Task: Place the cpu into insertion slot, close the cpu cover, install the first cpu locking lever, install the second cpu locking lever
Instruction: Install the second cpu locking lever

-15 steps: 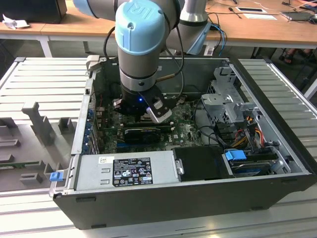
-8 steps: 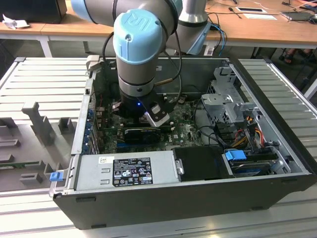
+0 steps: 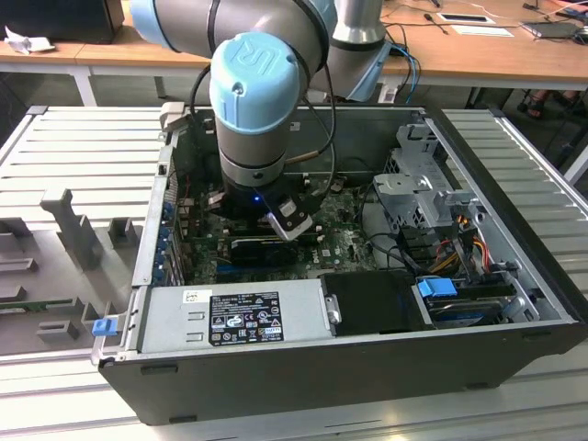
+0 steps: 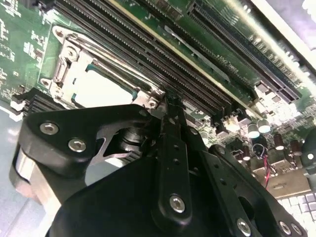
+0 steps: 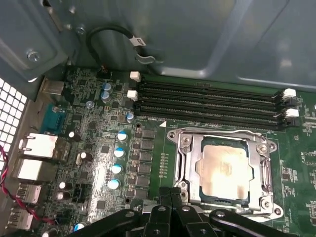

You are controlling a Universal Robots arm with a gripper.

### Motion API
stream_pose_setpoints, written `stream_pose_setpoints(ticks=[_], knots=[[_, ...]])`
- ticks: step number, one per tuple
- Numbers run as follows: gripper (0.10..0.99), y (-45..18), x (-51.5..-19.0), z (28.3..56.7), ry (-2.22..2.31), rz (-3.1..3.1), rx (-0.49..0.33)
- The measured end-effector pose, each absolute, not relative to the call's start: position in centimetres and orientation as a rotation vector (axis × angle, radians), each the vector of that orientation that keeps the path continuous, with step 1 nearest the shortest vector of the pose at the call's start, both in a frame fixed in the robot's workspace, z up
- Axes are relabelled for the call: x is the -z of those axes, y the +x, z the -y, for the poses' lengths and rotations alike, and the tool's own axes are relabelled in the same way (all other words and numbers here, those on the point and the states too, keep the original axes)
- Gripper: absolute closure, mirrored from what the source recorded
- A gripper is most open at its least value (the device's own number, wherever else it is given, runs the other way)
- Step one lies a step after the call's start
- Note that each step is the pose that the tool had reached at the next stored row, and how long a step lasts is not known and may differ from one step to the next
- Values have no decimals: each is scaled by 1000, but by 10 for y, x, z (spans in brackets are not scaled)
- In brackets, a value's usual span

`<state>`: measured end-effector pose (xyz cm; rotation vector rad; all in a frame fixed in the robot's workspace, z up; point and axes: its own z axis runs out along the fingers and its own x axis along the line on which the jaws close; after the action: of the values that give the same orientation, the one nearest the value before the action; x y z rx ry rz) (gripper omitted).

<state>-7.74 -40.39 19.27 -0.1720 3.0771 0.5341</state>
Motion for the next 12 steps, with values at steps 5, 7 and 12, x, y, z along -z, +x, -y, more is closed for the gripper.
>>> stream_pose_setpoints(ticks=[5,7,12], knots=[[980,-78,-205,404,-172,-3076,-538],[980,-78,-210,404,-172,-3076,-540],[980,-78,-221,404,-172,-3075,-547]])
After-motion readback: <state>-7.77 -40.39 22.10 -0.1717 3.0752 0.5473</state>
